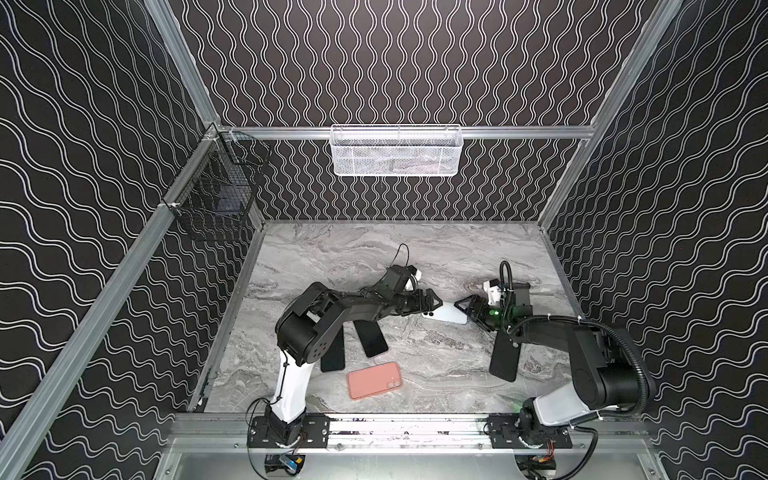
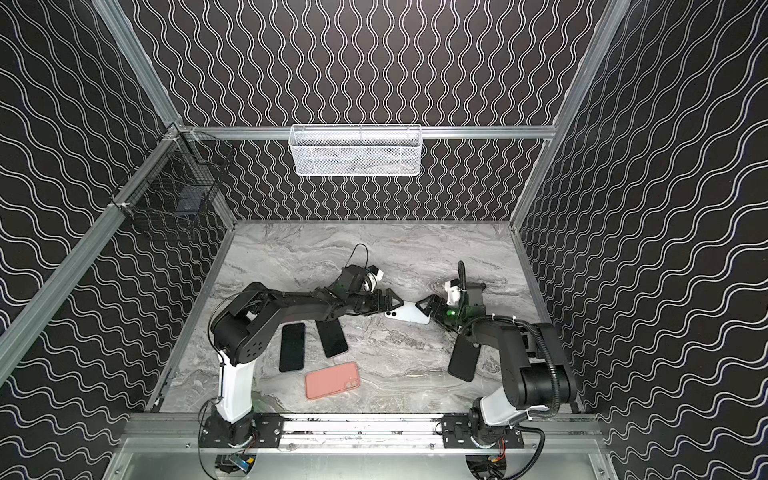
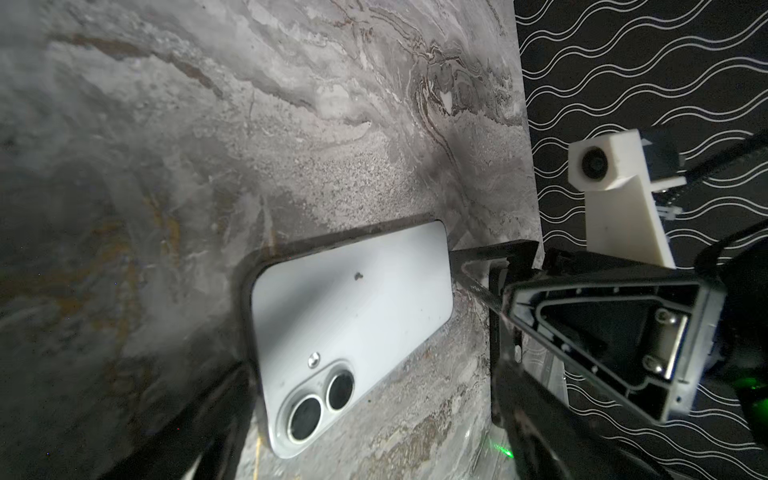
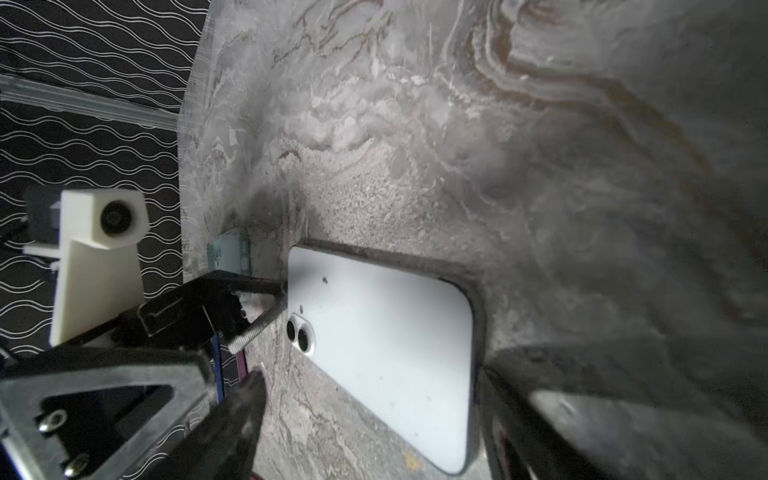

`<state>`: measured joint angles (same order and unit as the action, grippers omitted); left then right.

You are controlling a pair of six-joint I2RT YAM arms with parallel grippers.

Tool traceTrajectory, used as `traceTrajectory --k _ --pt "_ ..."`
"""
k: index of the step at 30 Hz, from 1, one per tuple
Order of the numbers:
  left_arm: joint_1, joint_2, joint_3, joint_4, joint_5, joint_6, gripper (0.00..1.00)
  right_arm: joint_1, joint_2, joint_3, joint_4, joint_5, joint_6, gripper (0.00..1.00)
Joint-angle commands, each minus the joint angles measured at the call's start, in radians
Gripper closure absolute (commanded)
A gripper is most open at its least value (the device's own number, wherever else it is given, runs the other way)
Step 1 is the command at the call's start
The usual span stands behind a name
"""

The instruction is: Put the phone into the phone case

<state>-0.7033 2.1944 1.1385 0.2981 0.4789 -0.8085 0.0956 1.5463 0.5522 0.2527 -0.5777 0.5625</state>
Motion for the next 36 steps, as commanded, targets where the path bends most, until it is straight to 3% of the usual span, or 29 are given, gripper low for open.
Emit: traceTrajectory --k 1,5,15,20,28,36 --pt "-0.02 0.01 -0.01 -0.069 0.088 -0.034 0.06 0.02 0.004 0.044 -0.16 0.003 -0.027 0.15" --pt "-0.019 0.005 -0.012 -0.067 0.087 -0.035 0.06 0.021 0.026 0.103 -0.328 0.067 -0.022 0.08" --pt "-0.019 0.011 -0.049 0.011 0.105 -0.087 0.06 0.032 -0.013 0.14 -0.458 0.109 -0.035 0.03" --pt "-0.02 0.035 -0.086 0.089 0.132 -0.142 0.07 0.033 -0.01 0.116 -0.372 -0.001 -0.033 0.03" --pt "-0.019 0.019 -0.105 0.053 0.108 -0.124 0.1 0.033 -0.099 0.08 -0.172 -0.153 0.05 0.03" --pt "-0.02 0.024 -0.106 0.057 0.107 -0.119 0.11 0.033 -0.135 0.116 -0.152 -0.226 0.075 0.05"
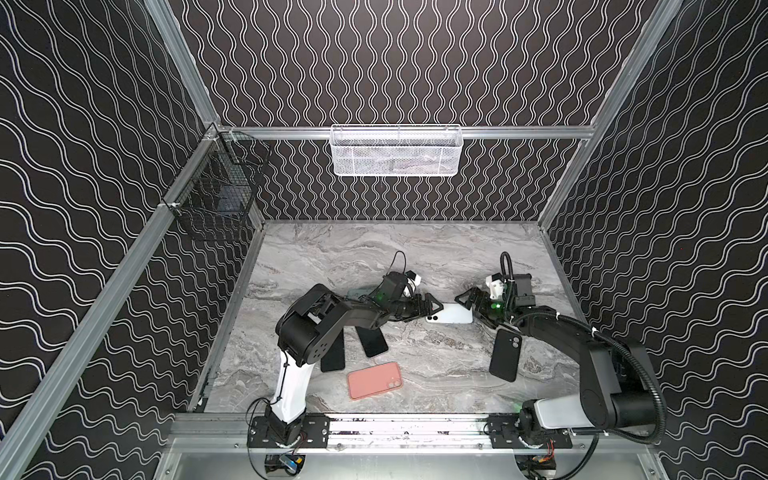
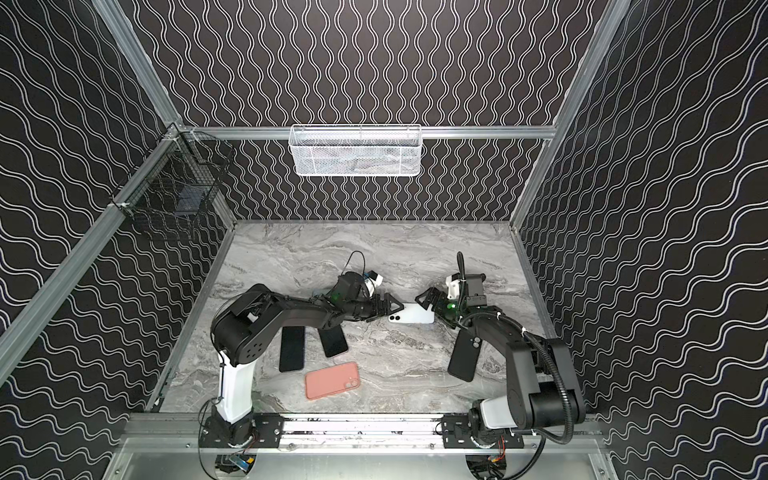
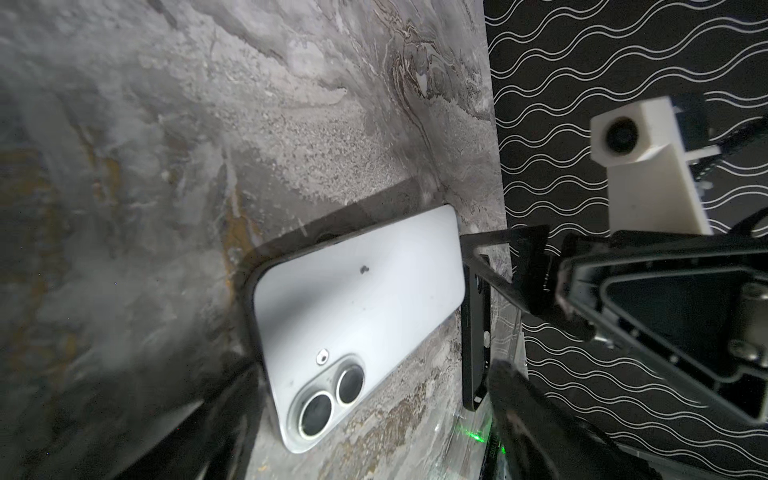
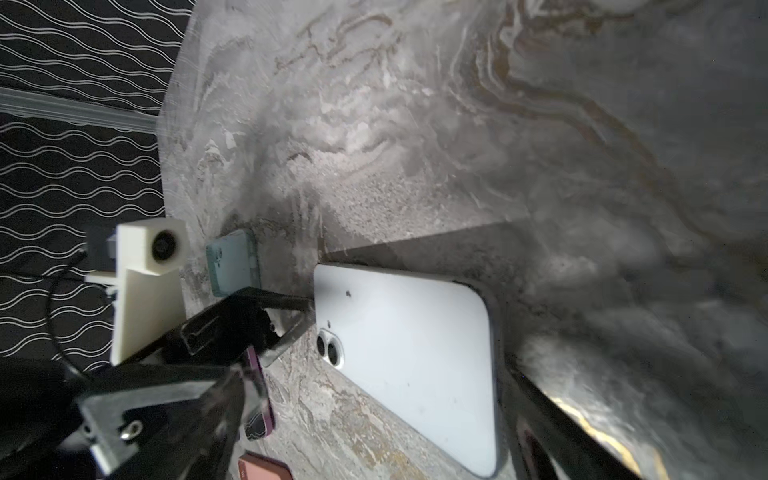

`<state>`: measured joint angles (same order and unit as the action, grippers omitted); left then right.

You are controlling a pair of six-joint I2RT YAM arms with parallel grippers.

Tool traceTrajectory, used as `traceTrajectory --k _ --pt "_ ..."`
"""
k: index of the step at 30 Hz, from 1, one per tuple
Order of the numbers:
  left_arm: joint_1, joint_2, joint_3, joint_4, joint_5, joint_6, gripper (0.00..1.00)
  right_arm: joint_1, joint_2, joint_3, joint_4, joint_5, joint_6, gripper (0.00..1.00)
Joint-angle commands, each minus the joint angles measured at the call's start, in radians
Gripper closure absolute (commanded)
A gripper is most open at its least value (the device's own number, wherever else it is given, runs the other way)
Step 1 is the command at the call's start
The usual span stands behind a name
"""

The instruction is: Put the phone into the phone case

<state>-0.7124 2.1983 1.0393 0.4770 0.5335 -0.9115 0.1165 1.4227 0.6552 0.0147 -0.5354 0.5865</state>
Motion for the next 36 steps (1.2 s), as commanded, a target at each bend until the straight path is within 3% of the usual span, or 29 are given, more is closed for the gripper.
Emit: traceTrajectory --k 1,10,29,36 --pt "-0.011 0.024 -0.007 -0.12 0.055 -0.017 0.11 0.013 -0.018 0.014 0.084 -0.275 0.049 0.06" --pt "-0.01 0.033 0.003 -0.112 0.062 -0.017 0.11 0.037 -0.045 0.006 0.123 -0.357 0.043 0.14" --pt "-0.01 0.008 -0.032 -0.09 0.045 -0.023 0.11 0.083 -0.022 -0.049 0.172 -0.344 0.076 0.34" --pt "-0.01 -0.006 -0.042 -0.093 0.04 -0.02 0.11 0.085 -0.011 -0.065 0.196 -0.343 0.086 0.46"
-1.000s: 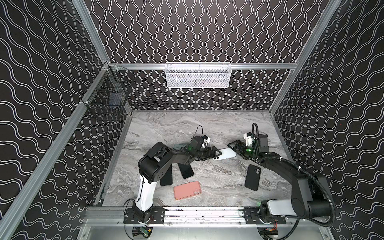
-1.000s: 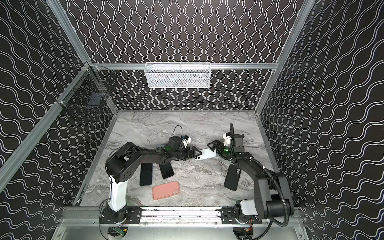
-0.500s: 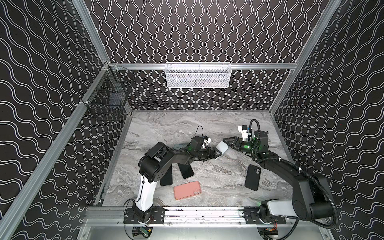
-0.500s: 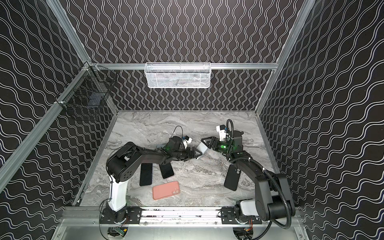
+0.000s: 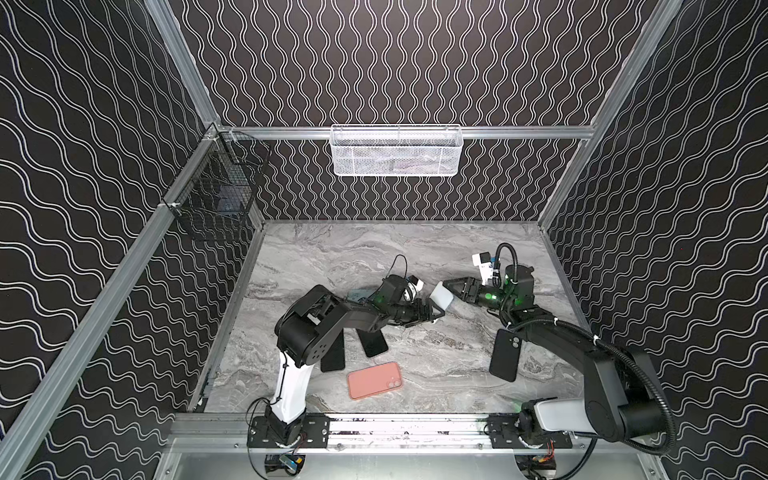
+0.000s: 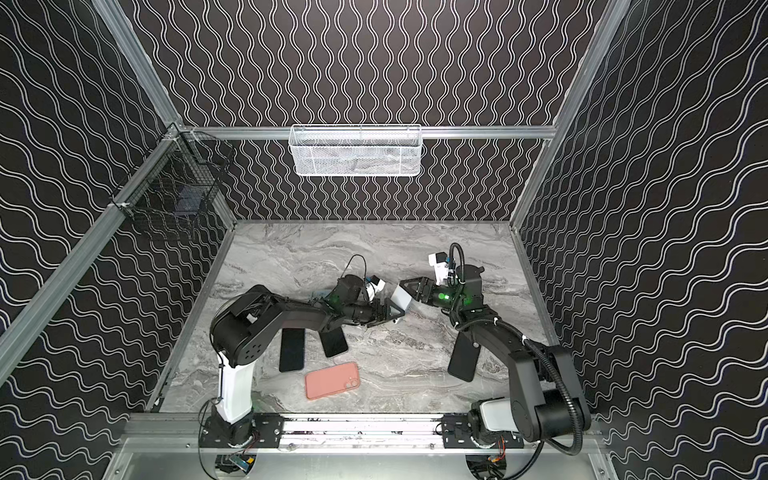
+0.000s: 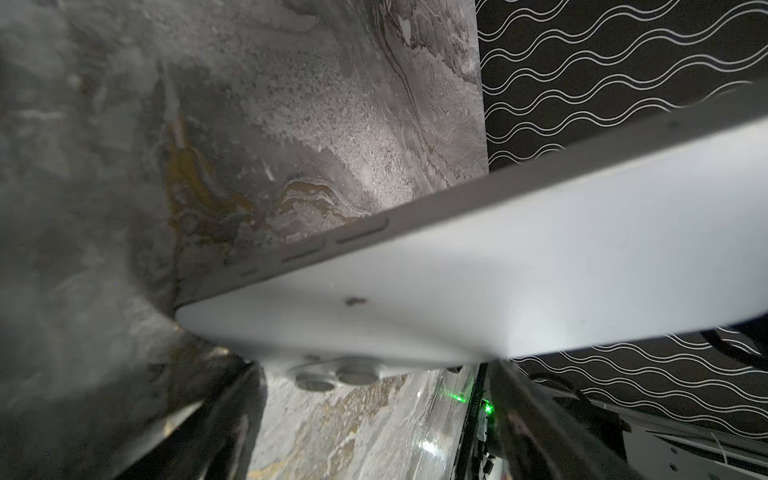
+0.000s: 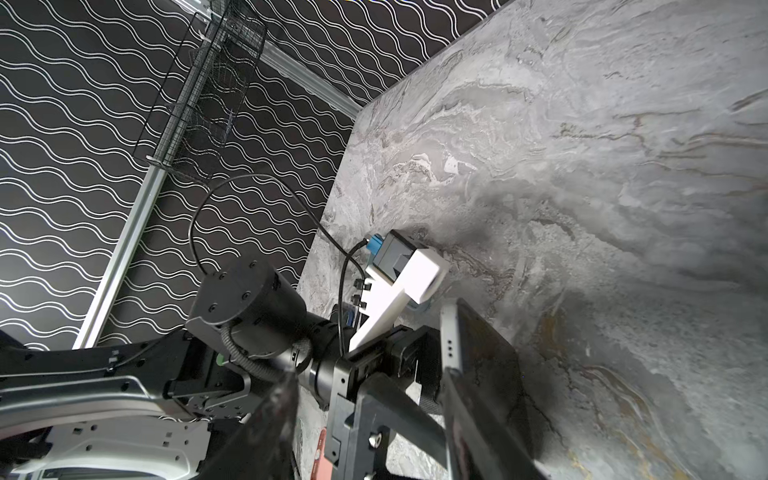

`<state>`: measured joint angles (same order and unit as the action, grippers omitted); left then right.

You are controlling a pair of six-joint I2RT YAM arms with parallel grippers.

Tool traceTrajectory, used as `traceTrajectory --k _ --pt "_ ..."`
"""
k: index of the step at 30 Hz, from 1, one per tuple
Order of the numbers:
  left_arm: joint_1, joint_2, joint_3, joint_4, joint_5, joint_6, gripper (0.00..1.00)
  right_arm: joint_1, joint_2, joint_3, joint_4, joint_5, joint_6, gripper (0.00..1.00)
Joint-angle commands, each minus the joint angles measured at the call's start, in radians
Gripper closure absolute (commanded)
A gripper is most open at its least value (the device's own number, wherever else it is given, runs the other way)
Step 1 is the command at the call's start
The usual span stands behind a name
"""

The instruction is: Put the phone into the phone case

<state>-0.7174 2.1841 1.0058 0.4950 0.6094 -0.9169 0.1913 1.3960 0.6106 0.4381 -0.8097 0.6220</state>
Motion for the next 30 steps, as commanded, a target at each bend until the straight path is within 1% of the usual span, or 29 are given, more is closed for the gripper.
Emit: traceTrajectory --k 1,4,19,21,23,25,30 --pt "-0.005 0.007 -0.011 -0.111 -0.036 -0.014 0.11 0.011 0.017 -0.021 -0.225 -0.07 0.053 0.47" --pt "-0.005 0.002 -0.015 -0.11 -0.039 -0.011 0.11 0.01 0.014 -0.028 -0.219 -0.071 0.057 0.51" --pt "0.022 -0.015 -0.034 -0.089 -0.044 -0.01 0.09 0.015 -0.031 -0.041 -0.254 -0.07 0.043 0.53" --pt "0.026 -0.027 -0.04 -0.105 -0.057 -0.004 0.09 0.011 -0.045 -0.017 -0.297 -0.052 0.021 0.47" --pt "0.027 -0.045 -0.046 -0.126 -0.075 -0.005 0.09 -0.002 -0.055 0.035 -0.401 0.011 -0.023 0.36" --pt "0.027 -0.062 -0.043 -0.156 -0.093 -0.01 0.08 -0.026 -0.048 0.115 -0.541 0.12 -0.071 0.24" --pt "0.021 -0.102 -0.052 -0.171 -0.127 -0.047 0.05 -0.102 0.008 0.246 -0.74 0.383 -0.128 0.08"
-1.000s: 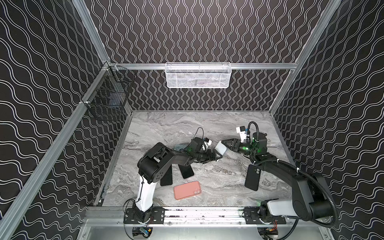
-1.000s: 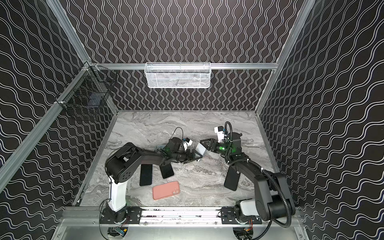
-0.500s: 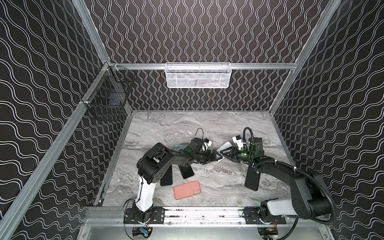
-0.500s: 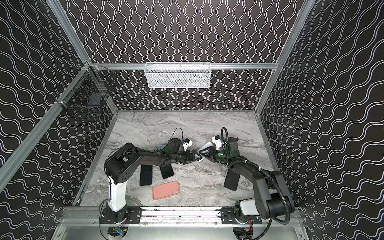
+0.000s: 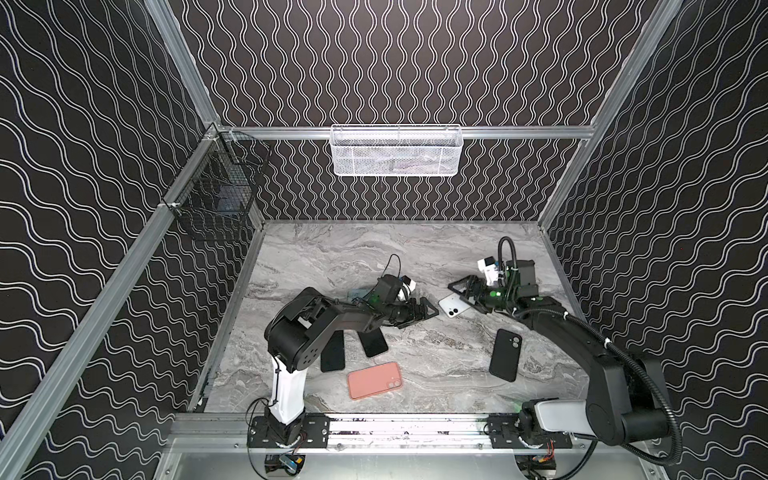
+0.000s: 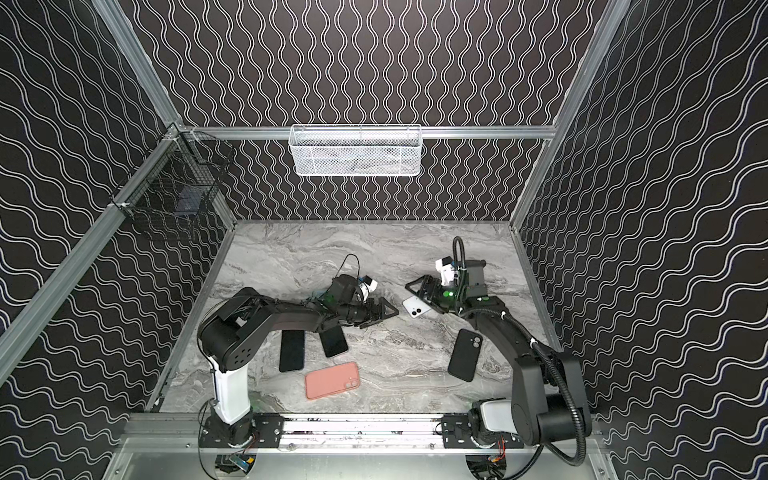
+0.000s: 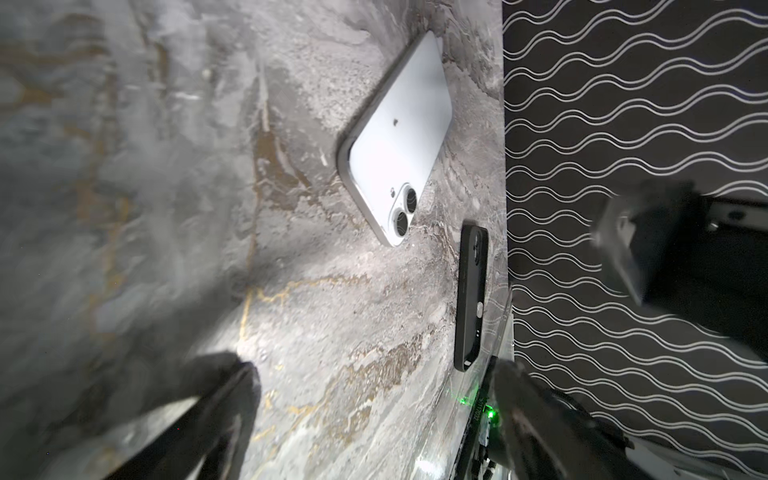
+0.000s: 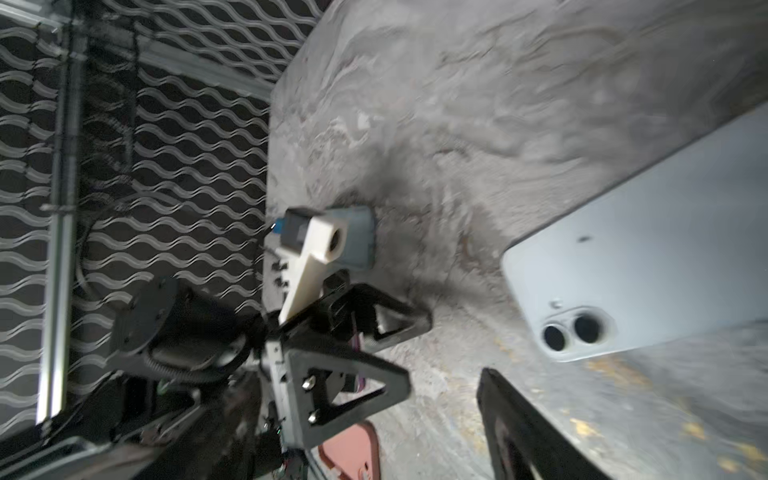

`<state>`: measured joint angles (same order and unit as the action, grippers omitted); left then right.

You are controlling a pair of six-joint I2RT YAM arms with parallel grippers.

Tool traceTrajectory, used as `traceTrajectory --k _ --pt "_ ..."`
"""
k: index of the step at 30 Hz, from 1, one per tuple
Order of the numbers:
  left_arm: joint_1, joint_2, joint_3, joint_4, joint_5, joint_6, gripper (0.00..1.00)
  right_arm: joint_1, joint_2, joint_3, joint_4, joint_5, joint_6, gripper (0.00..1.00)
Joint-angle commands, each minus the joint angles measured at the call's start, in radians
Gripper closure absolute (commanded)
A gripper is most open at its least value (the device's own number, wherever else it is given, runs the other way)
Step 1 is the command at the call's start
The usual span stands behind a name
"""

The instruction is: Put the phone into the phone case

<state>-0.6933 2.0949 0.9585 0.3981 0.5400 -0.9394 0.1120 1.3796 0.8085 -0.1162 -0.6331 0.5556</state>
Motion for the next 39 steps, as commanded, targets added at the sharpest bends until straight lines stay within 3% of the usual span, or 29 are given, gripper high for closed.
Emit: traceTrajectory --k 1,5,11,17,32,39 --pt "-0.005 -0.02 -0.003 -0.084 -0.07 -0.026 0.05 -0.031 0.044 0.07 -0.203 0.265 -0.075 0.06" --pt "-0.011 -0.014 0.002 -0.069 -0.083 -0.048 0.03 -0.061 0.175 0.156 -0.225 0.322 -0.124 0.0" --pt "-0.011 0.029 -0.008 0.04 -0.053 -0.119 0.03 -0.075 0.366 0.268 -0.241 0.365 -0.187 0.01" --pt "-0.013 0.043 -0.012 0.068 -0.058 -0.138 0.03 -0.084 0.508 0.329 -0.252 0.316 -0.23 0.0" --pt "-0.015 0.138 0.028 0.13 -0.063 -0.164 0.03 -0.067 0.406 0.137 -0.149 0.005 -0.182 0.01" --pt "-0.014 0.183 0.043 0.157 -0.064 -0.17 0.03 -0.026 0.413 0.1 -0.103 -0.054 -0.16 0.02"
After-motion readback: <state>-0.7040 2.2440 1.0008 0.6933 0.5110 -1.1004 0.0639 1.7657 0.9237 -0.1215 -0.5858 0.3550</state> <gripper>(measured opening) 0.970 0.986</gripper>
